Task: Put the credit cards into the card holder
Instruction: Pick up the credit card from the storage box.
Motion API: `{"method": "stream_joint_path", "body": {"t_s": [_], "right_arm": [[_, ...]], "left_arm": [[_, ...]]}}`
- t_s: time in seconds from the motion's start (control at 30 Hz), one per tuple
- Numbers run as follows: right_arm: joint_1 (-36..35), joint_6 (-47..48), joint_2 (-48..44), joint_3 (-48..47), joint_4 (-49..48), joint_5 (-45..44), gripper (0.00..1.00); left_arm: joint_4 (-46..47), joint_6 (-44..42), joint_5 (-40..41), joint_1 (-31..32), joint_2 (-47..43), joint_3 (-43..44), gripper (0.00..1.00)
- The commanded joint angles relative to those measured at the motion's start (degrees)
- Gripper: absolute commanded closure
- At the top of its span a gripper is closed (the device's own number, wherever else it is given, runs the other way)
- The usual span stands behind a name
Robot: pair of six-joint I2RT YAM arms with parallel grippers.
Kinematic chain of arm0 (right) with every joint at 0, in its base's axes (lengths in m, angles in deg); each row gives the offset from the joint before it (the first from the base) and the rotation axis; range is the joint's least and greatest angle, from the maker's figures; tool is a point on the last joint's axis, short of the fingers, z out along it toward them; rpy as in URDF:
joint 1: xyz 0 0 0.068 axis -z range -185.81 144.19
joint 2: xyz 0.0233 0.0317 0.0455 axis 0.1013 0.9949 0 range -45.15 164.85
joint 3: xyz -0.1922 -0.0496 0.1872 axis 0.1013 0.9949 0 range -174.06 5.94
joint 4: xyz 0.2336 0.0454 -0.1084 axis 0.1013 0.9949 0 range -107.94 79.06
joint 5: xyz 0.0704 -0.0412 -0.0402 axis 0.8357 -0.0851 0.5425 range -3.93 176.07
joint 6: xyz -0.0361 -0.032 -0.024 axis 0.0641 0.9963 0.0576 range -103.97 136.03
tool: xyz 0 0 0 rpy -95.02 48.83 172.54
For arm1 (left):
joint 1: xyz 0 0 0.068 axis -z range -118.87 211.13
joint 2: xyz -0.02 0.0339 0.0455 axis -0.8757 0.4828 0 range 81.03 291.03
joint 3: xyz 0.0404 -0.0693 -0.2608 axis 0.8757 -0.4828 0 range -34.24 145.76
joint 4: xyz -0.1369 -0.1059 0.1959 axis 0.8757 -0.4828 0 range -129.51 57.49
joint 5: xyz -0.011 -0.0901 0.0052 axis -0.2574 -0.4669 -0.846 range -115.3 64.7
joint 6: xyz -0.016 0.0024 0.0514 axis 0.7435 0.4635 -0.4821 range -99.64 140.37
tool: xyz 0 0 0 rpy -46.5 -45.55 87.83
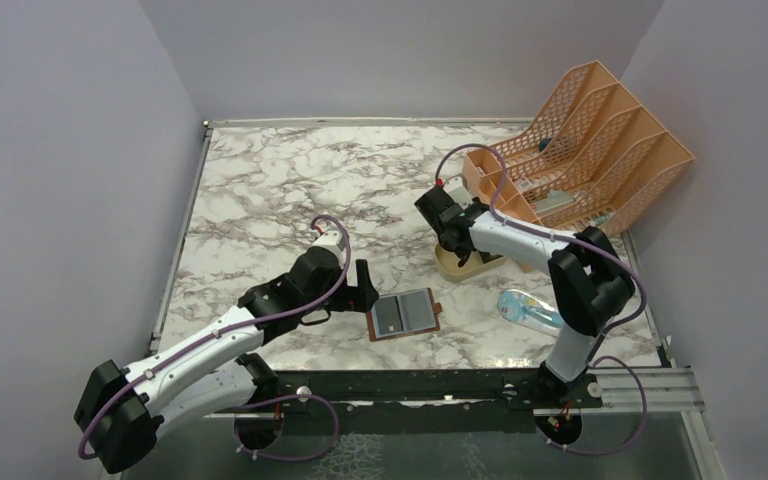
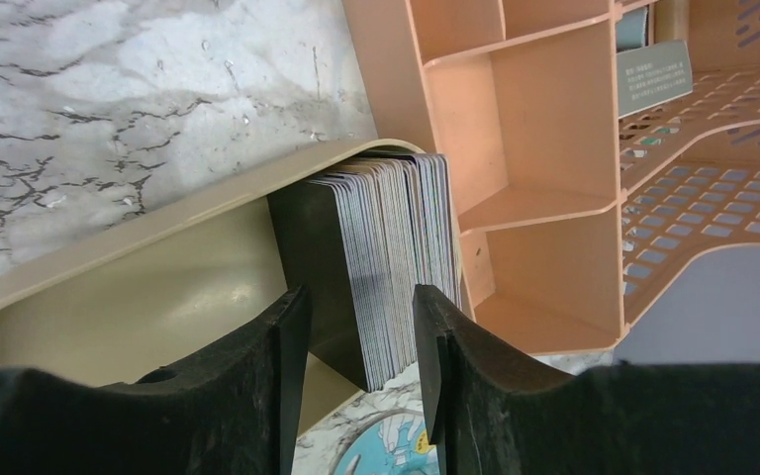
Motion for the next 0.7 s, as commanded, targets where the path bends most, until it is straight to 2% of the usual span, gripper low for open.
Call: {"method": "stream_joint_path", "body": {"t_s": [0.0, 0.27, 0.67], "right_arm": [[0.49, -0.96, 2.66, -1.74, 1.25, -4.00, 0.58], [0.56, -2.62, 3.32, -2.32, 3.51, -7.50, 0.65], [0.73, -1.48, 3.03, -3.18, 2.38, -4.21, 0.79]], "left_arm": [[0.23, -0.62, 0.96, -0.07, -0.65, 0.11, 0.01], [0.34, -0.54, 1.19, -0.06, -0.61, 0.09, 0.01], [0.49, -0.48, 1.38, -0.06, -0.35, -0.11, 0.01]]}}
